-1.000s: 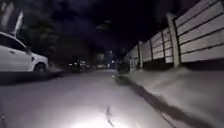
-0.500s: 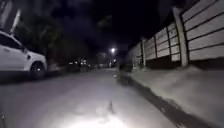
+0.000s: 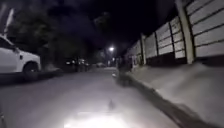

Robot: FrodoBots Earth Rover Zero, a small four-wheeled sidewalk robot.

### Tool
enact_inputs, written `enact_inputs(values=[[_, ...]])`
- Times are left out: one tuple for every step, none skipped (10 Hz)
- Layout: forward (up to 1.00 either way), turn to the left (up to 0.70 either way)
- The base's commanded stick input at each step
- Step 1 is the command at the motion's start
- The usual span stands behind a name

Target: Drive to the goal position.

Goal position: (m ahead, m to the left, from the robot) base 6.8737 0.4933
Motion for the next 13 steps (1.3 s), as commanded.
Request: enact_inputs(values=[[0.70, 0.00], [0.70, 0.00], [0.70, 0.00], [0.70, 0.00], [0.70, 0.00], [0.70, 0.00], [0.70, 0.00], [0.70, 0.00], [0.70, 0.00], [0.70, 0.00], [0.70, 0.00], [0.70, -0.20], [0.70, -0.33]])
